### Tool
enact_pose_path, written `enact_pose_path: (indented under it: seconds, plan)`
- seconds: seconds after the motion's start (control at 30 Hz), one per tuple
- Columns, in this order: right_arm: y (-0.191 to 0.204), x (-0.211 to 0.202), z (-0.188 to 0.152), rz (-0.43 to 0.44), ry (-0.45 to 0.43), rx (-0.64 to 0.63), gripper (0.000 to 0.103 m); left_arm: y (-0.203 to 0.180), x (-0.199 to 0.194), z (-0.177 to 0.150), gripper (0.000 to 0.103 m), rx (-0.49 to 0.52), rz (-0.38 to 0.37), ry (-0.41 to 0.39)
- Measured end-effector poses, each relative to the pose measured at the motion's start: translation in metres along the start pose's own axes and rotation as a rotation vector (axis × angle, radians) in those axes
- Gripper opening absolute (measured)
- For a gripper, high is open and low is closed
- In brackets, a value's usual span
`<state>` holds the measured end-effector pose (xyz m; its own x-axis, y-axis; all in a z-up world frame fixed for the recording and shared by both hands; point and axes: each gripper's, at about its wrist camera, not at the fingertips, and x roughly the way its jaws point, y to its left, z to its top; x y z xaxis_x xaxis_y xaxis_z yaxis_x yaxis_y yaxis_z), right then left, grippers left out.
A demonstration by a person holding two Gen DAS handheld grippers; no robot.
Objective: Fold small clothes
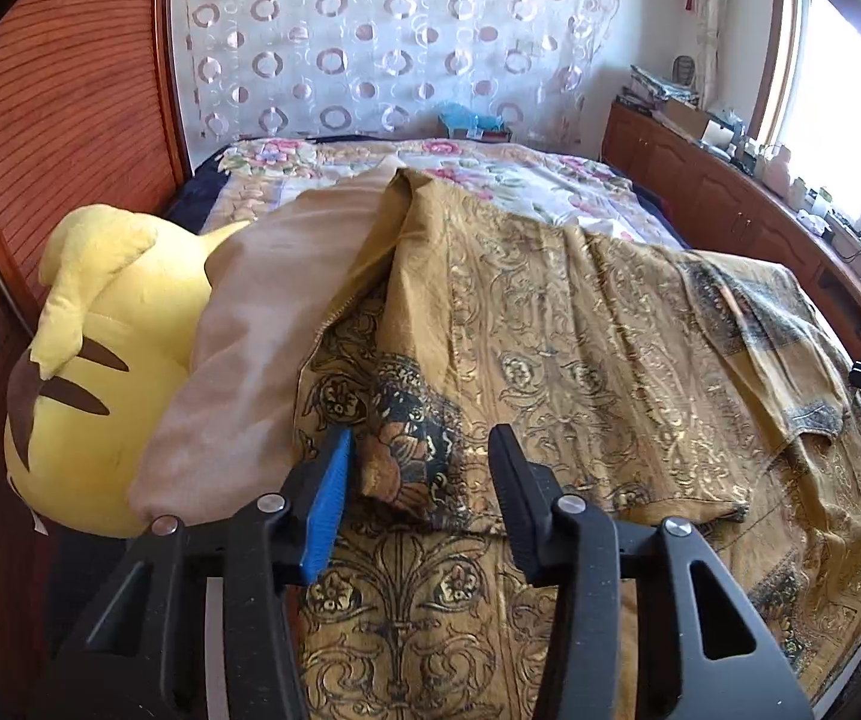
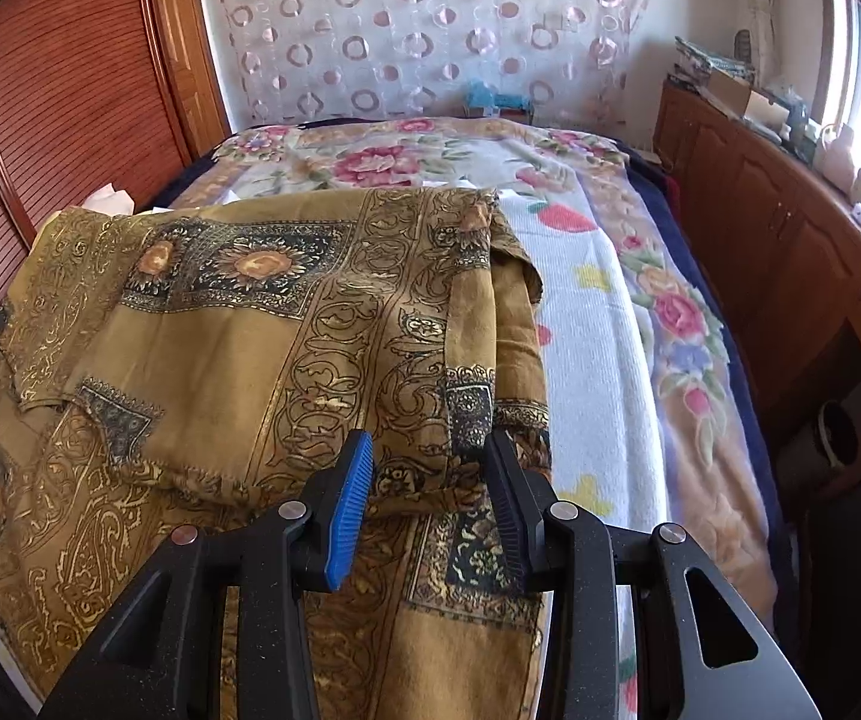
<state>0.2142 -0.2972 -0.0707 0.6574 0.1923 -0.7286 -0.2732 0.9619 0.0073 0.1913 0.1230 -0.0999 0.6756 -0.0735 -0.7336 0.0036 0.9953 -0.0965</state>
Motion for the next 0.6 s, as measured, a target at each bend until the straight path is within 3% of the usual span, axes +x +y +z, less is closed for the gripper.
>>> enact_pose_path:
  seconds: [0.17, 0.27, 0.33, 0.43, 0.5, 0.6]
  plan:
    - [0.004, 0.009, 0.009, 0.012, 0.025, -0.026, 0.040, -0.003, 0.006, -0.002, 0.047, 0.011, 0.006, 0.015]
    - [0.008, 0.015, 0.014, 0.008, 0.036, -0.049, 0.040, -0.004, 0.005, -0.001, 0.038, 0.019, 0.014, 0.015]
    - [0.010, 0.015, 0.012, 0.005, 0.043, -0.062, 0.038, -0.006, 0.001, 0.000, 0.025, 0.026, 0.001, -0.005]
    - [0.016, 0.015, 0.011, -0.038, 0.053, -0.110, 0.018, -0.009, -0.008, 0.000, 0.007, 0.030, -0.027, -0.040]
    - [0.018, 0.011, 0.012, -0.017, 0.034, -0.111, 0.009, -0.012, -0.010, 0.001, 0.004, 0.038, -0.036, -0.041]
    - [0.017, -0.005, 0.016, 0.010, -0.039, -0.110, 0.006, -0.016, -0.014, 0.002, 0.003, 0.049, -0.018, -0.052]
